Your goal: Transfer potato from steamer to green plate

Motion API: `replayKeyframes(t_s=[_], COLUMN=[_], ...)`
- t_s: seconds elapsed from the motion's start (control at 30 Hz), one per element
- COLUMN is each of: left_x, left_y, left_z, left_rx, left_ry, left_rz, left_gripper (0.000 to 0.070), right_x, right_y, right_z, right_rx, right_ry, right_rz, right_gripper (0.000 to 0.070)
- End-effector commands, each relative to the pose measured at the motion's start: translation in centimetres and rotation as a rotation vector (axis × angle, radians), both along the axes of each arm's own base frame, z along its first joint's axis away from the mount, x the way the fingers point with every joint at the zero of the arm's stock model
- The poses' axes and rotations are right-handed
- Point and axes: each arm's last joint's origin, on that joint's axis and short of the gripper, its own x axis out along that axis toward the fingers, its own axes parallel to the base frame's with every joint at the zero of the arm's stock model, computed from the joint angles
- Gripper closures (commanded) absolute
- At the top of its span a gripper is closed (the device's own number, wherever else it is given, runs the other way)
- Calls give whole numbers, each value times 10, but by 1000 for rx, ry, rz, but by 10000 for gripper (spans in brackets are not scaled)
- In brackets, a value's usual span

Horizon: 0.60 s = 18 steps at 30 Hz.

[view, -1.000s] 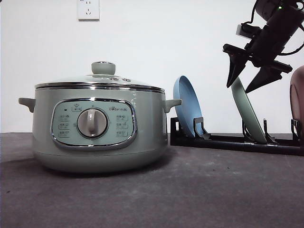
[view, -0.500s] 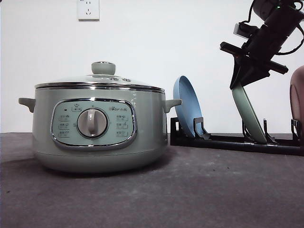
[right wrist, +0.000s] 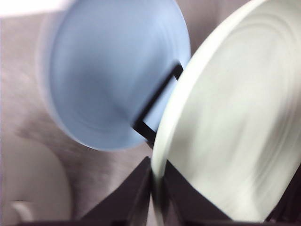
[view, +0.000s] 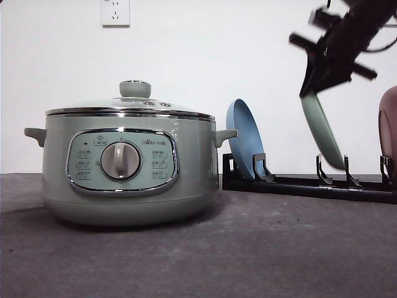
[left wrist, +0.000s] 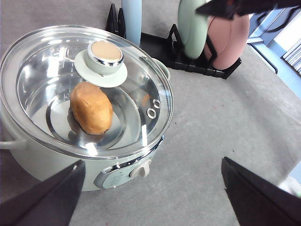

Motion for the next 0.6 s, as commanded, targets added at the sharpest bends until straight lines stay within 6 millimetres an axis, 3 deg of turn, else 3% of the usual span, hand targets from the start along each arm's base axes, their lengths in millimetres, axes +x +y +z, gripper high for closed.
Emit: replayKeyframes(t_s=[0.0,0.27,0.57], left_x=[0,0,0], left_y=[-1,-1,-1], left_z=[8,8,8], left_rx=[2,2,3], left_ry=[-35,-35,-35], left_rz=[-13,-13,-13], left_gripper=[105,105,105], right_x=[-3,-40,-107], right_y=[0,8,31], right_z=[16,55,88], right_rx=[11,-11,-172], right_ry=[-53,-130,-153], right_rz=[1,55,195], right_gripper=[695,695,695])
